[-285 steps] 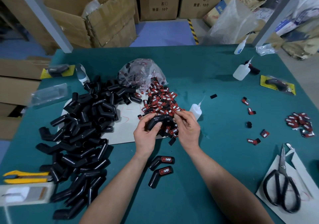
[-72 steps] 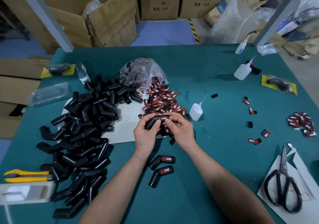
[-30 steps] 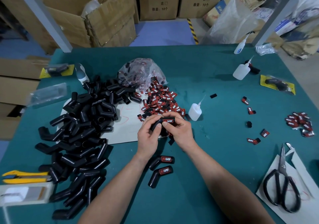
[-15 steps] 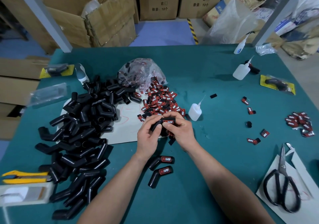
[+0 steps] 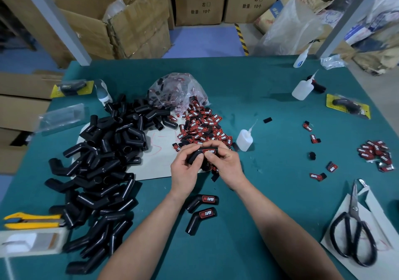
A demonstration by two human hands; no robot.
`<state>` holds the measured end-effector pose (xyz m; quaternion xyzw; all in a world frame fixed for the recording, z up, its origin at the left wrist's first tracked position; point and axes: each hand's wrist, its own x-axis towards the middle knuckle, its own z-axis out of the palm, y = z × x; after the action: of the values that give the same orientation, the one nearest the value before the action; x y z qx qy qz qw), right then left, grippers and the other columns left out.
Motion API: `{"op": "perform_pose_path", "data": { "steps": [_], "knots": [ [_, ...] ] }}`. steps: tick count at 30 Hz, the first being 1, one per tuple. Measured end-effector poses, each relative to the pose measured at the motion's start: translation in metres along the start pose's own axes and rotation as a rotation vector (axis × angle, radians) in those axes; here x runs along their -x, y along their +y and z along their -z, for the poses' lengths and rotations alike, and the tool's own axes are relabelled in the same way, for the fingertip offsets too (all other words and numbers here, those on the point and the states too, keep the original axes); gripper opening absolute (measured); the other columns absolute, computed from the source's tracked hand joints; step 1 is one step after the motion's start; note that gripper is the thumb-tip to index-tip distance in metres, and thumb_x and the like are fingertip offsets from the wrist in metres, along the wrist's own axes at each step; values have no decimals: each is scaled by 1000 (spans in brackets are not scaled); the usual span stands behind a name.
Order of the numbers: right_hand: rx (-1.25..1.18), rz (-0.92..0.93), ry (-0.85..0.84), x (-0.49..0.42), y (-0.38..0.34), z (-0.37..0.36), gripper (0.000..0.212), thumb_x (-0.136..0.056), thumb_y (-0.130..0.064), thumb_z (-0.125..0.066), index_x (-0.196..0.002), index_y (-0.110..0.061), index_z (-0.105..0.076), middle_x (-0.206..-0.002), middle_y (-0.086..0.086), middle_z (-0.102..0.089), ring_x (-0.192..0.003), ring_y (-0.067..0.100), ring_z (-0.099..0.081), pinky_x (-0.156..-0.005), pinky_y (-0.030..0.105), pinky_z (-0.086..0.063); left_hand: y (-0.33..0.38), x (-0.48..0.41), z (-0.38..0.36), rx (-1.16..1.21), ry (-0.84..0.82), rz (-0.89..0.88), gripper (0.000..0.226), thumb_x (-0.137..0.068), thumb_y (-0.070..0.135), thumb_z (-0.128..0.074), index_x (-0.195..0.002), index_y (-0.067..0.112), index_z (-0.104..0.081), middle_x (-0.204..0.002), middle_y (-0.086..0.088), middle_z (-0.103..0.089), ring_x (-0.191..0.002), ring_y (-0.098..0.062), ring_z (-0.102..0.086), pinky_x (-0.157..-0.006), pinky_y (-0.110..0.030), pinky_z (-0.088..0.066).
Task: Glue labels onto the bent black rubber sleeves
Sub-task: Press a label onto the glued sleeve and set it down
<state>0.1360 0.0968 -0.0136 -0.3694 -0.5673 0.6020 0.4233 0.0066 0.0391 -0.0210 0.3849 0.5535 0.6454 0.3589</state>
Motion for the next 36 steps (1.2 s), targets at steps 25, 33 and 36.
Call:
{"op": "perform_pose_path", "data": {
  "steps": [25,33,36],
  "knots": [
    [26,39,82,2,3,-8,13,-88,1,-69,-78,7,-69,-107,-2,-71,-102,13,-66,-90,24,-49,4,-1,1,33,47,-4,17,-88,6,-71,-103,14,-72,-112,-11,-70,-109,-18,-67,-98,-27,-51],
    [45,42,56,5,1,-9,14,-90,5,-68,-80,-3,-74,-109,1,-70,-103,12,-65,-92,25,-48,3,0,0,50,61,-12,14,-88,7,-71,-101,11,-72,-110,-13,-70,-107,-20,-67,-97,-30,-52],
    [56,55,23,5,-3,-7,23,-91,5,-65,-84,-15,-74,-111,0,-68,-104,8,-63,-92,22,-47,3,0,1,35,46,-38,18,-88,4,-71,-101,15,-72,-111,-8,-71,-108,-17,-67,-98,-27,-51]
  ]
}}
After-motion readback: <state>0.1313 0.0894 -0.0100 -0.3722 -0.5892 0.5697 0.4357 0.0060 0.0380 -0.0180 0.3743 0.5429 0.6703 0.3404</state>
